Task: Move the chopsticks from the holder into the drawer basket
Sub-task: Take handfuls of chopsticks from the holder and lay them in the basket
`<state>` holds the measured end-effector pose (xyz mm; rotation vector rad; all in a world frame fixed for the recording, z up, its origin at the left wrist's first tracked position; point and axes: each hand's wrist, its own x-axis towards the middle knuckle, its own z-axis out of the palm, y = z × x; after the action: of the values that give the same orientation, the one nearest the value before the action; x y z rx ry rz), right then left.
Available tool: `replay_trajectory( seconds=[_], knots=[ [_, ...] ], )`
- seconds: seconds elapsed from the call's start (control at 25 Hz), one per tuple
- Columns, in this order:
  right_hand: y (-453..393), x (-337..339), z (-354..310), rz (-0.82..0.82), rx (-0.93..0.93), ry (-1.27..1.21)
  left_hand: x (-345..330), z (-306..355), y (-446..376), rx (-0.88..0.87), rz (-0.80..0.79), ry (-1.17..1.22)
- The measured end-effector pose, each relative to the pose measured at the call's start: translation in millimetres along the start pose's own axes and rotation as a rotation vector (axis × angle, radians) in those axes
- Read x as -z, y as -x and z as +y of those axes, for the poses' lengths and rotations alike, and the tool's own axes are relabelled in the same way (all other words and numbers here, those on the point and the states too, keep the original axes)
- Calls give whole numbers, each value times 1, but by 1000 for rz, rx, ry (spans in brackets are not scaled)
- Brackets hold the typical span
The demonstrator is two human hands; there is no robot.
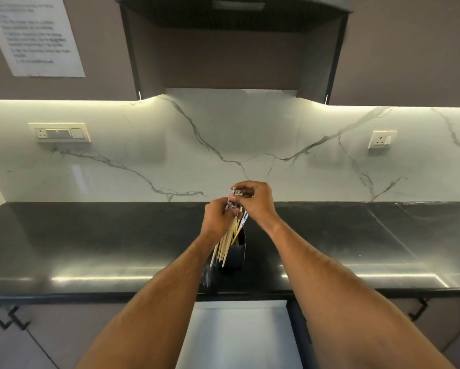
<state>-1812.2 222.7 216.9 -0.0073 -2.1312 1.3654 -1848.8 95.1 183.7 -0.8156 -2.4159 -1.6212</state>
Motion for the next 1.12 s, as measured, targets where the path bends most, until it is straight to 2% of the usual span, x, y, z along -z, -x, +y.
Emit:
replay_trajectory(
  seconds=[0.24, 0.44, 0.76, 0.84, 0.96, 1.0, 1.12],
  knots=[
    [37, 9, -18, -84, 96, 80, 9, 16, 36, 37, -14, 139],
    [58, 15, -28, -124, 83, 120, 18, 20, 52, -9, -79, 189],
    [76, 11, -29, -48, 31, 125, 19, 30, 65, 0, -131, 157],
    [77, 12, -23, -41, 14, 147, 20, 27, 69, 81, -221, 188],
    [80, 19, -13, -38, -13, 173, 21, 13, 80, 154, -494, 168],
    [82, 22, -9, -48, -21, 180, 19, 8, 84, 187, -535, 168],
    [96, 22, 5, -100, -58, 243, 8, -1, 93, 291, -510, 139]
  ],
)
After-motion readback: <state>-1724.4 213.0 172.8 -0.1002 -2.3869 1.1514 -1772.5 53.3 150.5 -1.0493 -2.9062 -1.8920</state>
